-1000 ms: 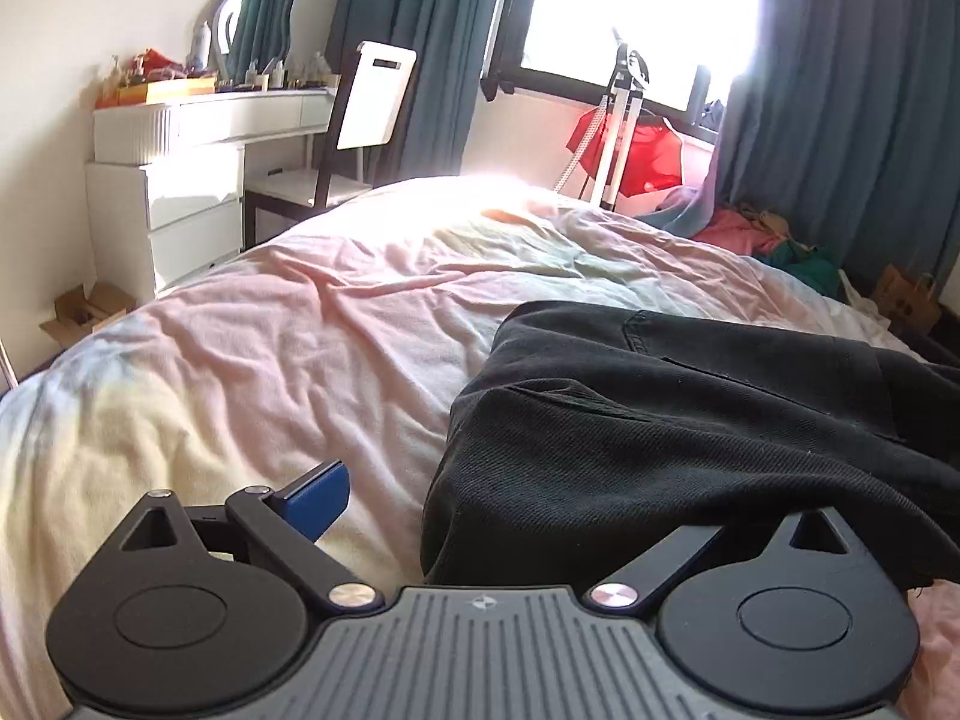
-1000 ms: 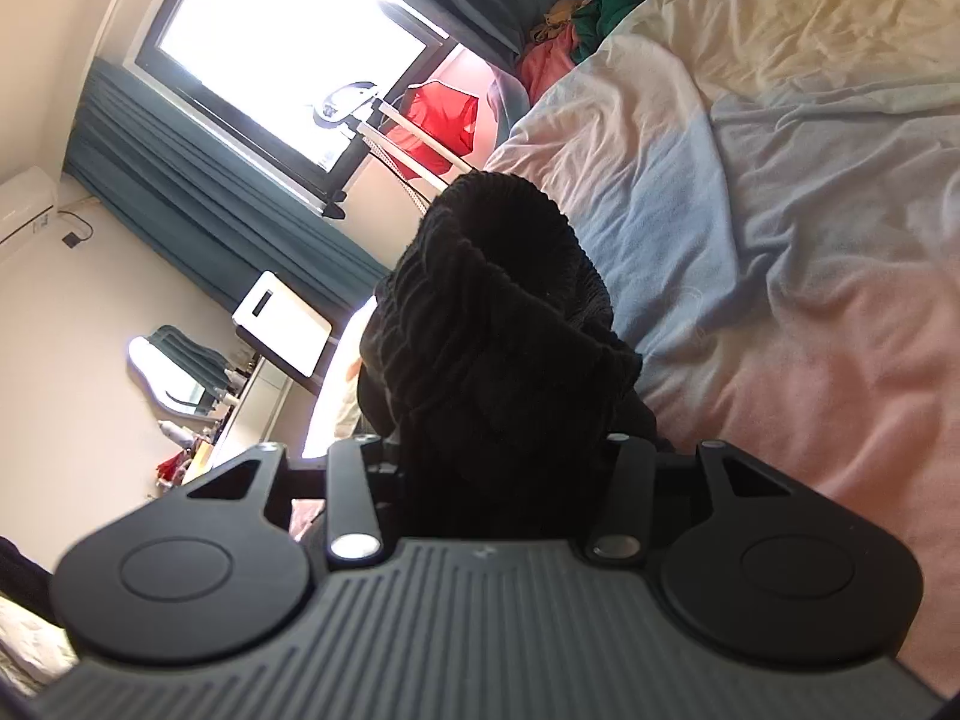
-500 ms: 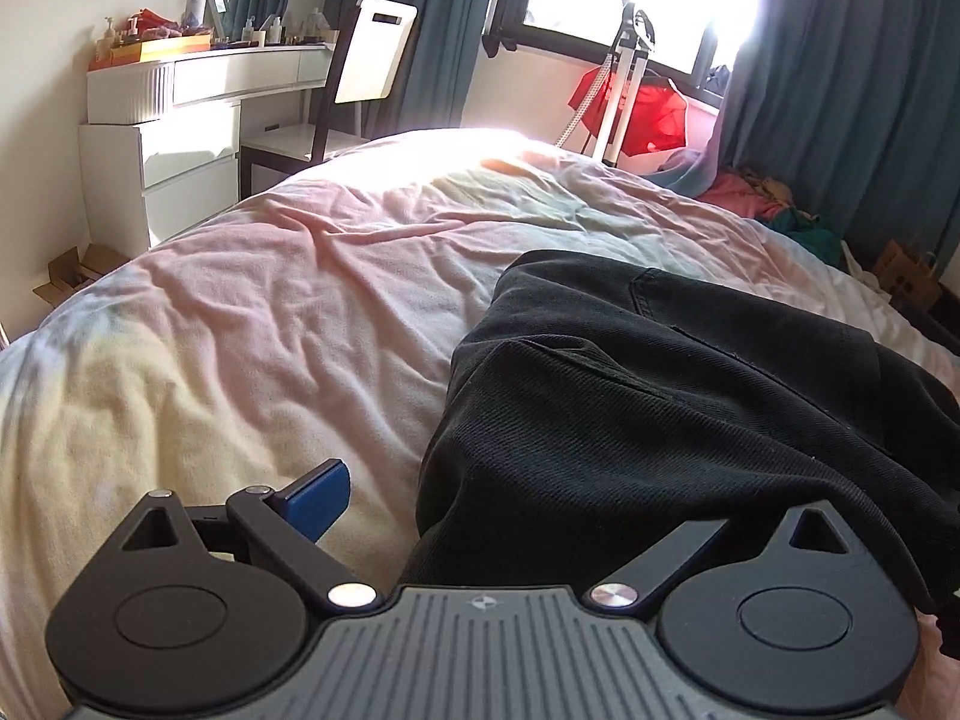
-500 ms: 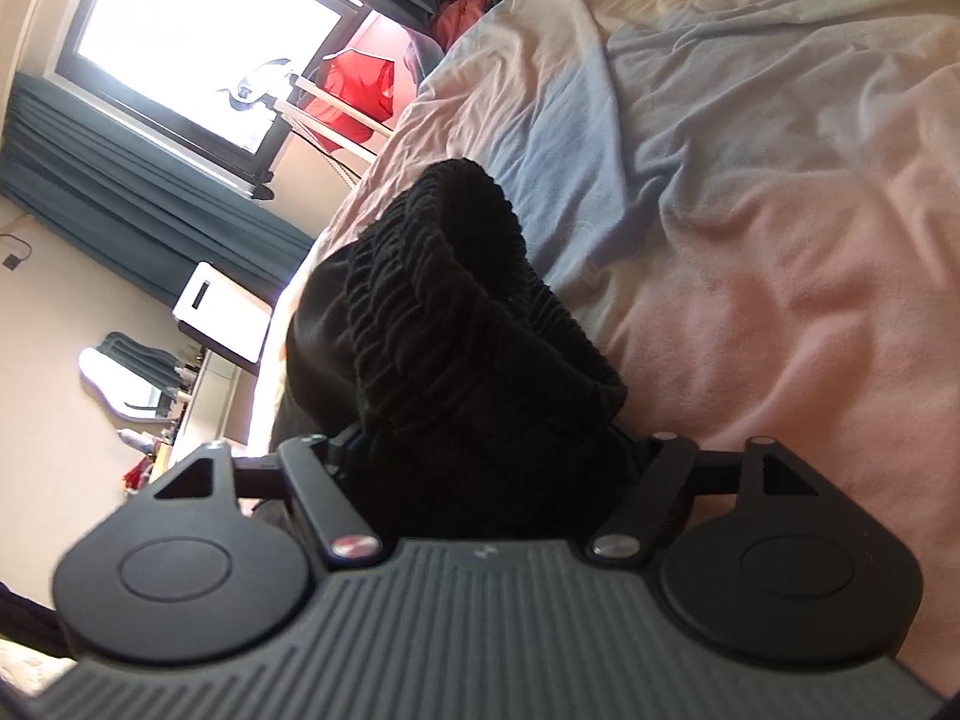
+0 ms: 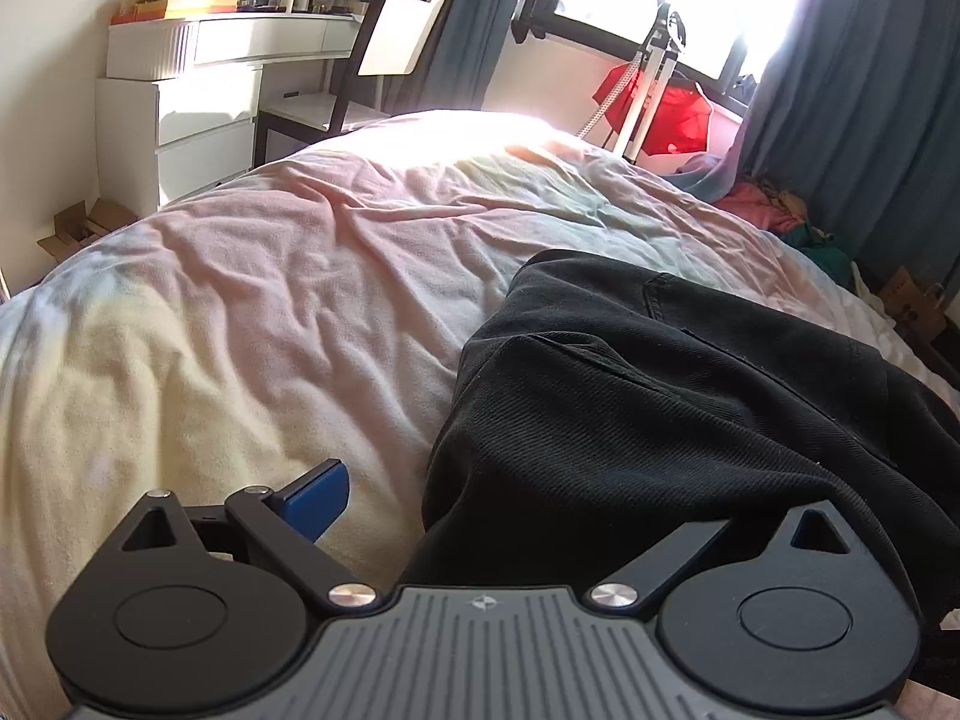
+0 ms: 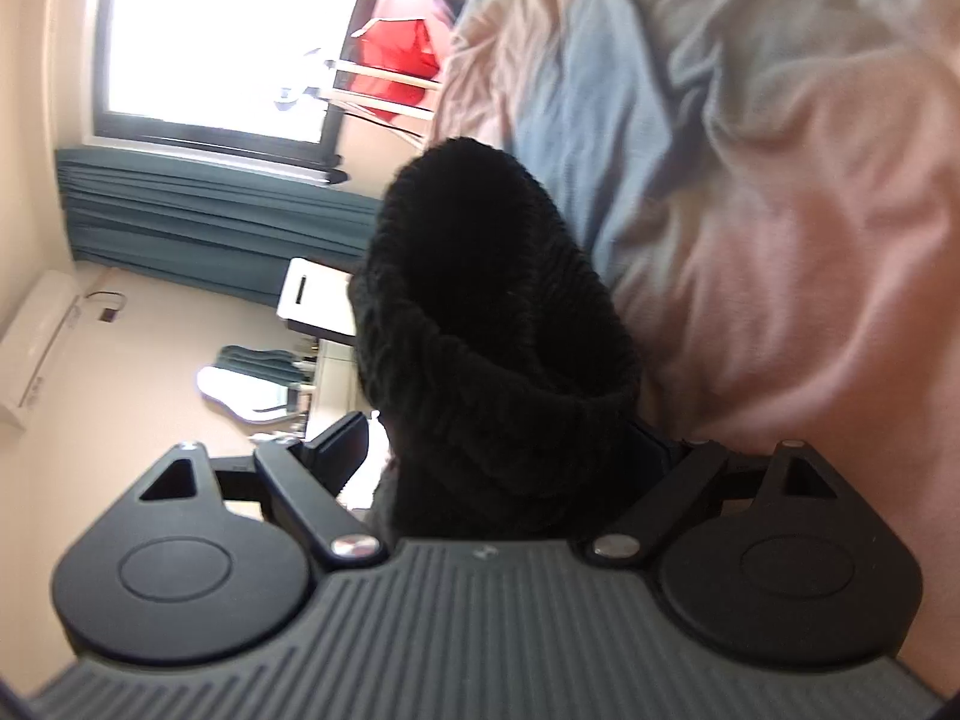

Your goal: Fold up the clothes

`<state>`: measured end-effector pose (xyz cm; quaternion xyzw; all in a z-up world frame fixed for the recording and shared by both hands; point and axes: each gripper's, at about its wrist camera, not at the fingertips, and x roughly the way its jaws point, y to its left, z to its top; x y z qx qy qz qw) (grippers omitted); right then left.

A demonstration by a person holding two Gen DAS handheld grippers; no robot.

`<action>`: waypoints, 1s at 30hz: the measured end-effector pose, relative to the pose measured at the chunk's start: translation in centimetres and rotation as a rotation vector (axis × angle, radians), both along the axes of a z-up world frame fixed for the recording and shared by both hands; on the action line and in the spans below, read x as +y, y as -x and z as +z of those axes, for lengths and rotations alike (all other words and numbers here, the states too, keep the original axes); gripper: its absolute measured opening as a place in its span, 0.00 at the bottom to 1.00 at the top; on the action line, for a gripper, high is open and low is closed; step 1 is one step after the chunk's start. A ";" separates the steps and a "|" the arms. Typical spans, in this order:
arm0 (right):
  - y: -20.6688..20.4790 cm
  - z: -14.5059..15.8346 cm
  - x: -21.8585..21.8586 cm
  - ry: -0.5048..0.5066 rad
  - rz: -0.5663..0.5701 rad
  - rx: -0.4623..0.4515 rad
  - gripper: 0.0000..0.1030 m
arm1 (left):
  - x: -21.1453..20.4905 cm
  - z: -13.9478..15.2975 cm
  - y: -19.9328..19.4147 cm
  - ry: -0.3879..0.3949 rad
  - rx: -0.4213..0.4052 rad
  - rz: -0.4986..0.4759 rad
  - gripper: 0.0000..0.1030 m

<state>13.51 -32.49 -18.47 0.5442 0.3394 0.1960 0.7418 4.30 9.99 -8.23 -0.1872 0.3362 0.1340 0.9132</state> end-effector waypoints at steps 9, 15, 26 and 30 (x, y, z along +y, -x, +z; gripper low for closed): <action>0.1 0.5 0.7 0.123 0.053 0.016 0.87 | 1.1 -0.6 -0.4 0.101 0.027 0.048 0.96; 0.3 -0.1 1.0 0.225 0.045 0.076 0.86 | 0.9 -0.6 -0.4 0.090 0.026 0.050 0.96; -0.8 -0.2 3.3 0.217 0.143 0.021 0.83 | 1.3 -1.0 -0.9 0.176 0.066 0.032 0.97; -0.4 0.5 3.4 0.294 0.122 0.040 0.62 | 2.6 -0.8 -0.7 0.296 0.133 -0.028 0.96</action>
